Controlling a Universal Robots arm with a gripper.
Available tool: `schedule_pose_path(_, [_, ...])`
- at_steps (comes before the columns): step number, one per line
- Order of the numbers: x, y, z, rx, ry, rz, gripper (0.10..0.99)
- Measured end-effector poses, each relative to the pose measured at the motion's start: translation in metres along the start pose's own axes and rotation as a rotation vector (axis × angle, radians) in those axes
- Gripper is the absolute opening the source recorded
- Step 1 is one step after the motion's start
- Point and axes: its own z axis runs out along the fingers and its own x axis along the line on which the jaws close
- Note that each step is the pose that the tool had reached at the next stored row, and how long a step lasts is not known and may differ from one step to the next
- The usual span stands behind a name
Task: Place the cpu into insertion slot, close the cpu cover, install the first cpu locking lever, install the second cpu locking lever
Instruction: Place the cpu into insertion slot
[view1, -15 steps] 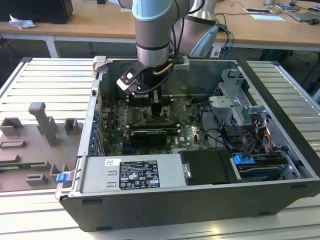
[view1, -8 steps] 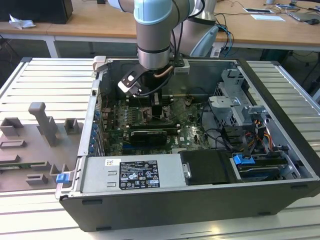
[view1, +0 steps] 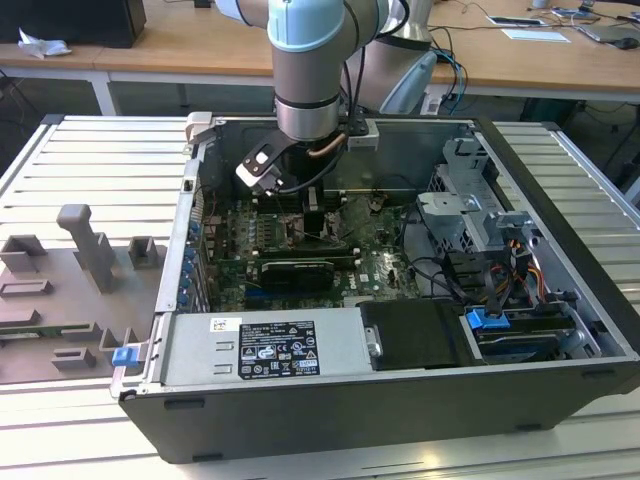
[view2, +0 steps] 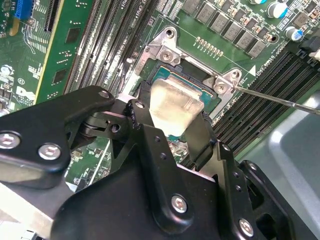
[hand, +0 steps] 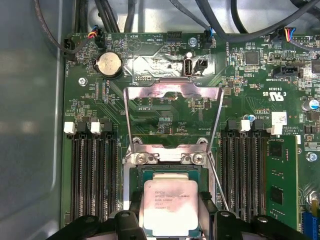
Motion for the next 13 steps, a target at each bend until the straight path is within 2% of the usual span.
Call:
schedule_pose_path(1, [0.0000, 0.0000, 0.0000, 0.000, 0.0000, 0.000, 0.525])
schedule_pose_path(2, [0.0000, 0.0000, 0.0000, 0.000, 0.0000, 0.000, 0.600])
schedule_pose_path(5, [0.0000, 0.0000, 0.0000, 0.000, 0.0000, 0.000, 0.600])
schedule_pose_path(10, [0.0000, 0.0005, -0.0073, 0.000, 0.0003, 0.000, 0.584])
schedule_pose_path(11, [0.0000, 0.0006, -0.0077, 0.000, 0.0003, 0.000, 0.455])
schedule_pose_path(12, [0.0000, 0.0006, -0.0083, 0.000, 0.0003, 0.000, 0.455])
schedule_pose_path(13, [0.0000, 0.0007, -0.0094, 0.000, 0.0003, 0.000, 0.275])
